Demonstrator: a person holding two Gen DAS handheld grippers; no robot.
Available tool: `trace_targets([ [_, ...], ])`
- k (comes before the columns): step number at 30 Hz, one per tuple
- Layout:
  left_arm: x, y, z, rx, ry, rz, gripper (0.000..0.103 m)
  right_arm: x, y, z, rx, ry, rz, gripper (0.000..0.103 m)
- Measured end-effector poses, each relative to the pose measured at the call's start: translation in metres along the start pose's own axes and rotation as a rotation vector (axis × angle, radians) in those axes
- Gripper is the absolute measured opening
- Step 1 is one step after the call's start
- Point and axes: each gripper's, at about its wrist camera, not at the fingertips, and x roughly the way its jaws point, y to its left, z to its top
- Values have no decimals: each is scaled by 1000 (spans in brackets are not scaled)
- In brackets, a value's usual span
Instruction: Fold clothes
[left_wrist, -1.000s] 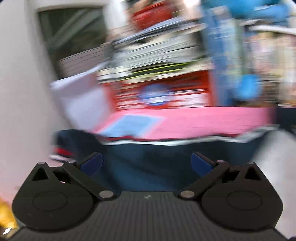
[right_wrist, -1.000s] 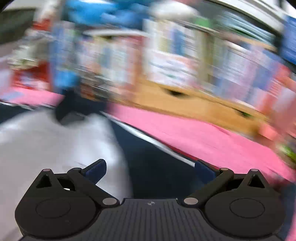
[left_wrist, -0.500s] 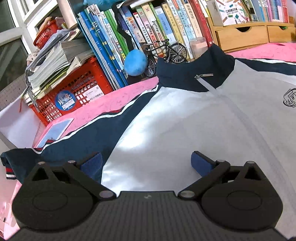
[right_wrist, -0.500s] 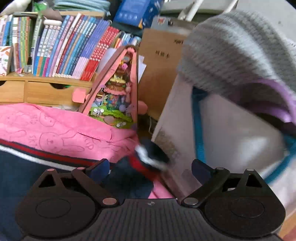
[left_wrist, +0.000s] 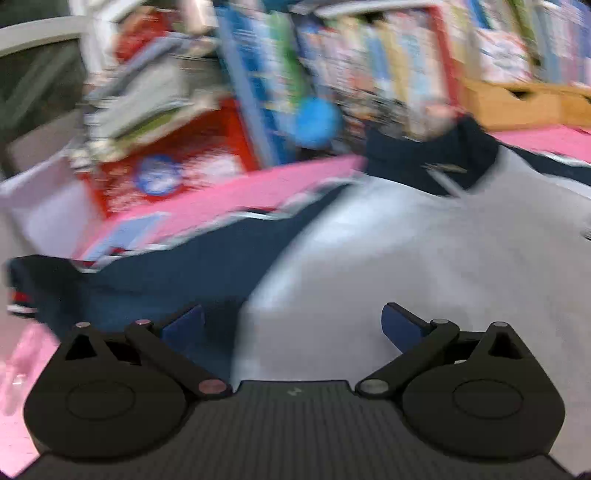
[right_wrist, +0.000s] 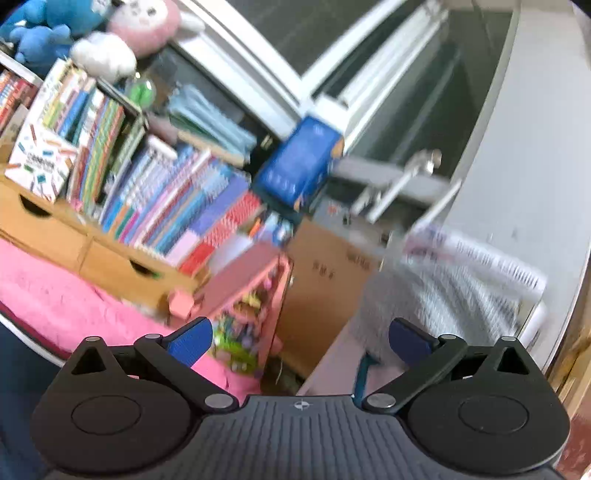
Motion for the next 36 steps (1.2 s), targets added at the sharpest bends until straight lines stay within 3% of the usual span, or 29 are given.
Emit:
trace_targets([
  [3,6,55,8,-119,-10,120,103,-17,5,7,35,-35,111,103],
  [7,34,154,18,-444,25,351,103,-41,23,13,69,-43,275,103],
  [10,62,227,21,-712,61,479,103,-60,46,18,71,-54,407,103],
  [14,109,301,24,-997,127,468,103,-96,86,24,-18,-99,552,103],
  [18,151,332,29,-1062,129,282,101,-123,127,23,-148,-133,619,103],
  [19,159,335,31,-1054,128,237,91,-127,134,22,-168,-133,633,103],
  [20,162,336,32,-1041,125,228,71,-128,140,21,-182,-128,645,103],
  [21,163,335,33,-1008,111,242,59,-130,146,20,-194,-123,656,103],
  [22,162,332,36,-955,99,270,39,-130,150,19,-200,-116,661,103],
  [23,158,324,40,-869,75,312,26,-130,154,18,-206,-109,665,103],
  [24,150,303,49,-696,1,368,24,-130,157,17,-206,-101,667,103],
  [25,141,282,58,-514,-76,421,24,-129,160,16,-202,-94,669,103],
  [29,94,155,42,243,-294,232,30,-129,169,12,-197,-62,673,103],
  [30,84,129,33,352,-298,201,31,-129,170,11,-199,-58,673,103],
  [32,74,93,15,454,-268,220,52,-131,172,9,-205,-56,673,103],
  [33,71,85,9,451,-239,215,56,-131,173,8,-207,-54,674,103],
  [35,73,86,6,375,-146,150,70,-131,172,7,-207,-50,676,103],
  [36,74,87,5,335,-99,117,73,-130,172,6,-205,-48,677,103],
])
